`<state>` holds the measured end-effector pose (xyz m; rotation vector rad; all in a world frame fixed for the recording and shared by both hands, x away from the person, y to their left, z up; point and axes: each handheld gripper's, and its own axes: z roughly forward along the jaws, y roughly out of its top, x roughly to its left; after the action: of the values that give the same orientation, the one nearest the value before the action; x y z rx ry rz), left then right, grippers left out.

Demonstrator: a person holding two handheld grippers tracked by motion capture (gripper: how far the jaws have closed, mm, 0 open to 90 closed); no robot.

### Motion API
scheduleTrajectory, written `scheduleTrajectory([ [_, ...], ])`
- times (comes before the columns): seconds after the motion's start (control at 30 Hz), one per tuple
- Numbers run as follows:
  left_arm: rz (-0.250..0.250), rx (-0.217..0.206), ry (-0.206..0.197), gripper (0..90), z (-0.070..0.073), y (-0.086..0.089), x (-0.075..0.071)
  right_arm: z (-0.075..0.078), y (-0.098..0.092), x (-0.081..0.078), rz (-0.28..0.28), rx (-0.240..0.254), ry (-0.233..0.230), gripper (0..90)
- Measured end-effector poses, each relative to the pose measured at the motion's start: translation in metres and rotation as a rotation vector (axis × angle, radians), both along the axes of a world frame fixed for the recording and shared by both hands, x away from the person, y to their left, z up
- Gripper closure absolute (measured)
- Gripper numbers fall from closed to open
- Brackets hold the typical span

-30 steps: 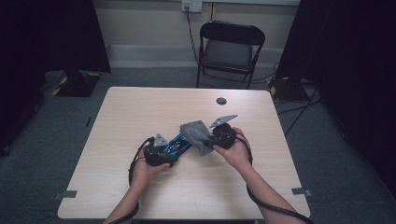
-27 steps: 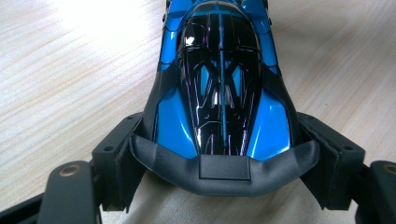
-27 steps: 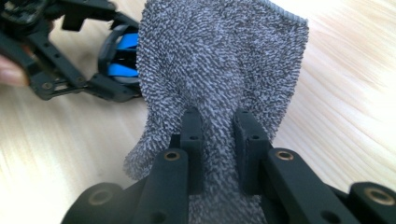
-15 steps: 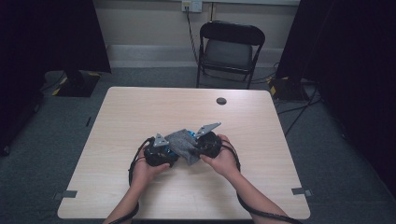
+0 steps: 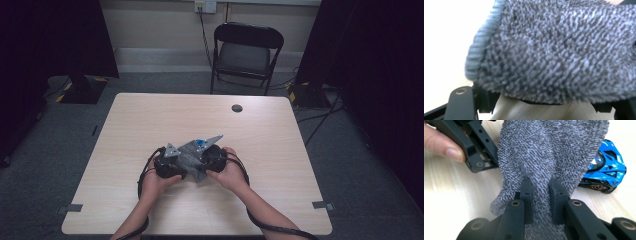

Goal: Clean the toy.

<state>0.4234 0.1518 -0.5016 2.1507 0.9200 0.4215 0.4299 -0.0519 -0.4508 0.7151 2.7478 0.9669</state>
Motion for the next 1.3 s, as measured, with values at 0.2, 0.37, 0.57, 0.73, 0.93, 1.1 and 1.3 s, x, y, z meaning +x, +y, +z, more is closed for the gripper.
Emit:
scheduleTrajectory([
  [0.2, 0.000, -0.004, 0.005, 24.0, 0.000, 0.000, 0.000, -0.002, -0.003, 0.005, -0.014, 0.003, 0.011, 75.4],
  [0.37, -0.001, 0.000, 0.001, 24.0, 0.000, 0.000, 0.000, -0.002, -0.007, 0.011, -0.041, 0.005, 0.018, 75.4],
  [0.57, 0.000, -0.001, 0.001, 24.0, 0.000, 0.000, 0.000, -0.003, -0.012, 0.019, -0.070, 0.008, 0.026, 75.4],
  [0.73, -0.001, 0.000, 0.001, 24.0, 0.000, 0.000, 0.000, -0.004, -0.018, 0.026, -0.099, 0.009, 0.033, 75.4],
  [0.93, 0.000, 0.000, 0.001, 24.0, 0.000, 0.000, 0.000, -0.005, -0.023, 0.033, -0.127, 0.017, 0.045, 75.4],
  [1.1, 0.000, -0.001, 0.001, 24.0, 0.000, 0.000, 0.000, -0.006, -0.026, 0.037, -0.143, 0.017, 0.051, 75.4],
  [1.3, 0.000, -0.001, 0.002, 24.0, 0.000, 0.000, 0.000, -0.008, -0.030, 0.042, -0.166, 0.021, 0.058, 75.4],
])
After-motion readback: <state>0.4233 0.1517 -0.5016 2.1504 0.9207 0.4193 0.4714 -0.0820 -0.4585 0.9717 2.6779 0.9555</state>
